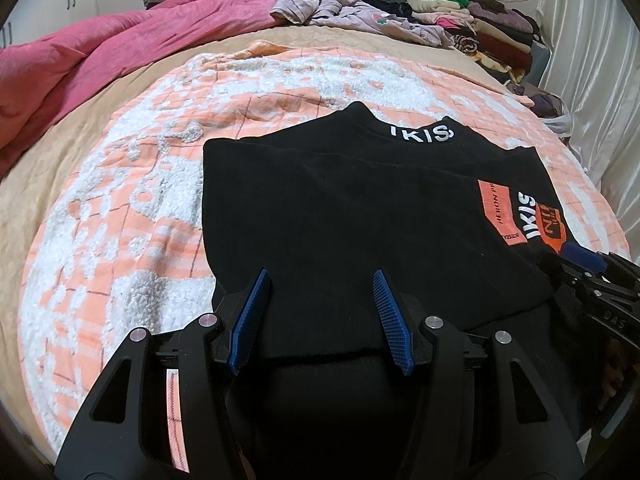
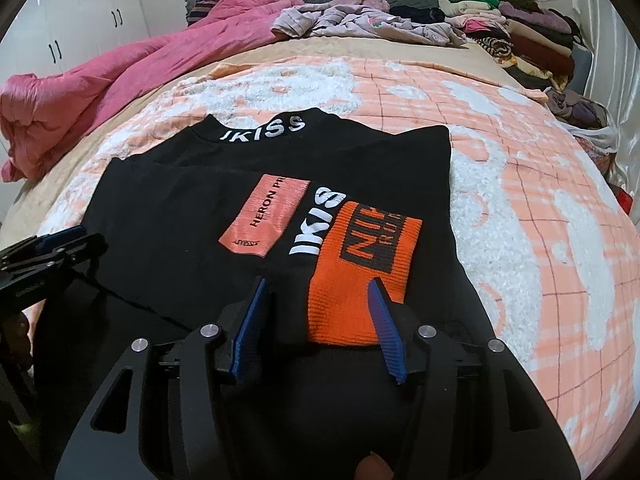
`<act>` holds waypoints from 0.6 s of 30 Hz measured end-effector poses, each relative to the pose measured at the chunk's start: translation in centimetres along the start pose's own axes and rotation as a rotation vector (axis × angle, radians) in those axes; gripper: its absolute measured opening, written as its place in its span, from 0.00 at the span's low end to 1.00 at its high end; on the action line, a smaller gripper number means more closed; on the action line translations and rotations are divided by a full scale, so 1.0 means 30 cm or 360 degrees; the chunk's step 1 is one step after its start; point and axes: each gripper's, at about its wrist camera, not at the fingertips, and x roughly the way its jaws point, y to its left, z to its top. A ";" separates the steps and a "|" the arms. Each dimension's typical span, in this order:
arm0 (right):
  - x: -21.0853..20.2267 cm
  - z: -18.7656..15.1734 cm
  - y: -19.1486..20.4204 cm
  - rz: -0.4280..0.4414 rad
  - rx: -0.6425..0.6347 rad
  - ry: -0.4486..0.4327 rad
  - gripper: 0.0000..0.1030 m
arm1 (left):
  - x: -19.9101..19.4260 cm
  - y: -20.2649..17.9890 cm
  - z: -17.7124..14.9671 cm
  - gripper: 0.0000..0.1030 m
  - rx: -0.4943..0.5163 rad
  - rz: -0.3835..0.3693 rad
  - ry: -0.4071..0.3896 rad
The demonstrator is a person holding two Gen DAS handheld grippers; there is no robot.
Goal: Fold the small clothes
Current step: 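Move both open tools along the shirt body to the black hem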
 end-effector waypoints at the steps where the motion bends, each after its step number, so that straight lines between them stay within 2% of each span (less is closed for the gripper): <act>1: -0.008 -0.001 0.000 0.0006 0.0002 -0.0006 0.51 | -0.001 0.000 0.000 0.45 0.0001 0.0000 -0.0001; 11: -0.055 -0.010 0.011 0.0050 0.0028 -0.0037 0.62 | -0.032 0.010 -0.006 0.46 -0.0011 0.0008 -0.0003; 15: -0.072 -0.014 0.013 0.0063 0.0039 -0.0050 0.66 | -0.046 0.016 -0.007 0.52 -0.0022 0.0015 -0.0005; 18: -0.088 -0.015 0.014 0.0069 0.0040 -0.0065 0.67 | -0.060 0.019 -0.009 0.52 -0.0027 0.0026 -0.0004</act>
